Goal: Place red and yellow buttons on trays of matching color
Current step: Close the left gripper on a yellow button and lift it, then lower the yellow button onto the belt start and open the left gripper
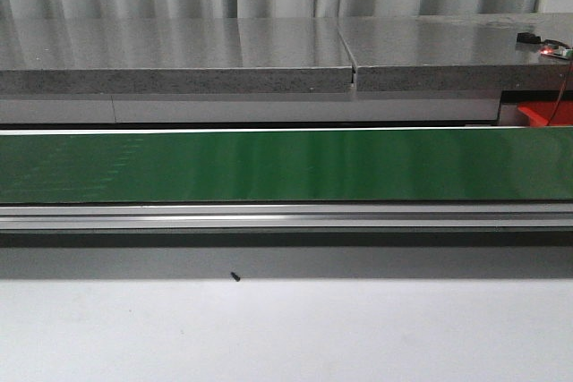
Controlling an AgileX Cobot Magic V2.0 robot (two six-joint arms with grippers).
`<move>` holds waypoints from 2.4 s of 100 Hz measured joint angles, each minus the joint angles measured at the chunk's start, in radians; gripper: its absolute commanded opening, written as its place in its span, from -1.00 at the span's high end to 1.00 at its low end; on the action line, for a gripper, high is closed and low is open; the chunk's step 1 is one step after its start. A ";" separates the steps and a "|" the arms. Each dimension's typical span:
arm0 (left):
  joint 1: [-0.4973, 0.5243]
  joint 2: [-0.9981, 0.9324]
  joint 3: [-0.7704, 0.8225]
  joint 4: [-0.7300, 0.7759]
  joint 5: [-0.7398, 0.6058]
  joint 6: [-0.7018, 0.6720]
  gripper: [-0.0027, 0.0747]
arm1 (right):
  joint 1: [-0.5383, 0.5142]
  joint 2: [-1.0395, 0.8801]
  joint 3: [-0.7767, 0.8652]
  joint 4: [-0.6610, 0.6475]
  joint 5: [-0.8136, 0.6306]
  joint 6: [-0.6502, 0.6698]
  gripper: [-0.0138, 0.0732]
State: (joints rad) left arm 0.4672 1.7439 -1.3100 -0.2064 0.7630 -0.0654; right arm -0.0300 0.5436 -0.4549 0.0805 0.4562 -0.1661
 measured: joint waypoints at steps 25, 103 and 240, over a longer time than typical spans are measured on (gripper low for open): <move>-0.018 -0.169 0.078 0.000 0.031 0.000 0.39 | 0.000 0.000 0.000 0.000 0.000 0.000 0.84; -0.164 -0.237 0.192 -0.002 0.027 0.000 0.39 | 0.000 0.000 0.000 0.000 0.000 0.000 0.84; -0.059 -0.224 -0.041 0.048 0.222 0.016 -0.48 | 0.000 0.000 0.000 0.000 0.002 0.000 0.84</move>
State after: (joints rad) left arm 0.4079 1.5199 -1.3507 -0.1579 0.9850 -0.0491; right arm -0.0300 0.5436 -0.4549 0.0805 0.4582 -0.1661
